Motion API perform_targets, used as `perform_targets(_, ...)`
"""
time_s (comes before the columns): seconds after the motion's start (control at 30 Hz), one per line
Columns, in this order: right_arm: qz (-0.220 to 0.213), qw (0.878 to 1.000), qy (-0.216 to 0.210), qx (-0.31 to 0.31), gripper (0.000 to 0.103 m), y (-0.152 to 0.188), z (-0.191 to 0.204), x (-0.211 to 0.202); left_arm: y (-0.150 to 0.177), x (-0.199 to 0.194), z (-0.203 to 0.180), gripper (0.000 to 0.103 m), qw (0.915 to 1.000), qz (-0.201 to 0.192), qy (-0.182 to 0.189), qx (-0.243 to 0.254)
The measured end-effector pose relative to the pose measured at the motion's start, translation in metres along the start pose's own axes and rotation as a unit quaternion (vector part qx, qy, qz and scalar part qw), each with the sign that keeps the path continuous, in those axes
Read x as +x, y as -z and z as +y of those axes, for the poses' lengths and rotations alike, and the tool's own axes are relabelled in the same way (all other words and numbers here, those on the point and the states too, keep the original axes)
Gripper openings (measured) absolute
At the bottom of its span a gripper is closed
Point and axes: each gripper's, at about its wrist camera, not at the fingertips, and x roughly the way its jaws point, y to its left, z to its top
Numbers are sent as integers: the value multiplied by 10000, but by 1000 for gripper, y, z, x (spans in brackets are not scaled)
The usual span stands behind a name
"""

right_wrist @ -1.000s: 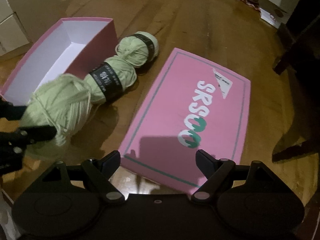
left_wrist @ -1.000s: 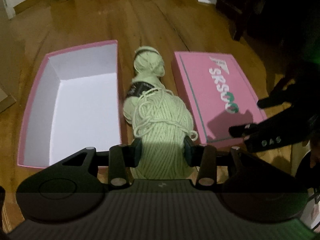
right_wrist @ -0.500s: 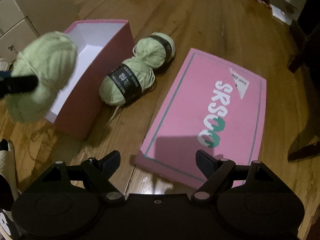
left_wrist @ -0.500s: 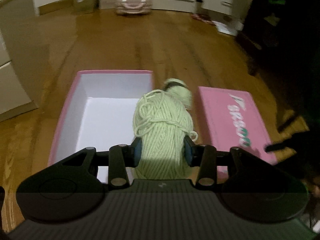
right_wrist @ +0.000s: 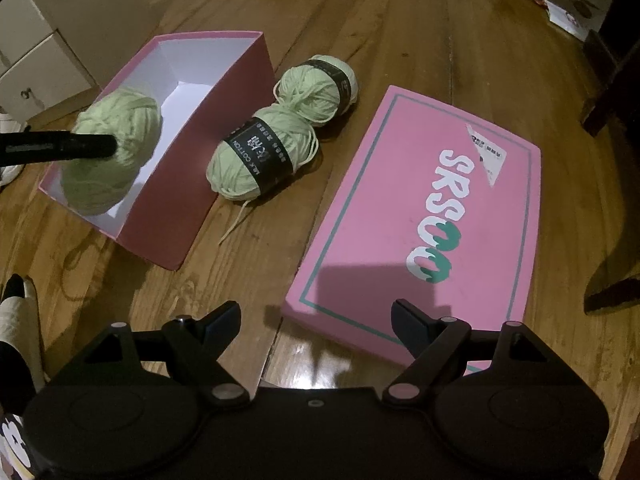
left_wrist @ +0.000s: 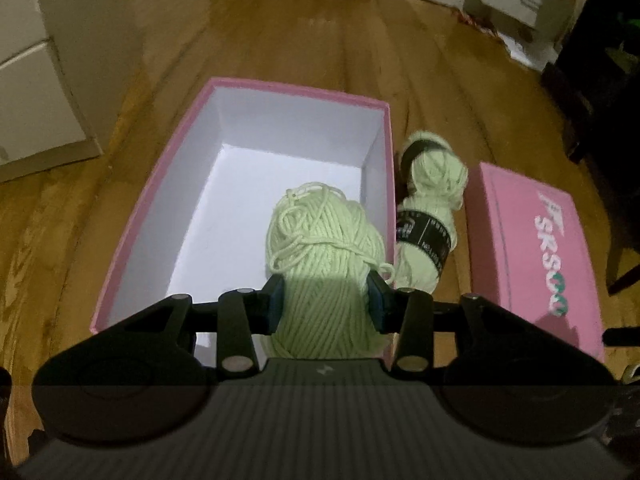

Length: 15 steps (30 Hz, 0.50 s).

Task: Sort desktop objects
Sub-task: 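Lift the held yarn ball and carry it over the open pink box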

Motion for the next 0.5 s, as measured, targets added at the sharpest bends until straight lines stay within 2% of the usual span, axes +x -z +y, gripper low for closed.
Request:
perform_targets(0.17, 34, 10000, 32, 44, 86, 1, -4, 2, 9, 15, 0, 41, 9995, 303, -103, -27)
perform_targets(0.37, -54, 9996, 204, -175, 86, 2, 1, -2, 15, 14, -1, 41, 9989, 394, -31, -254)
perform_targets(0.5, -88, 9988, 342, -346, 86, 2, 4, -2, 18, 17, -9, 41, 9989, 443, 9, -126)
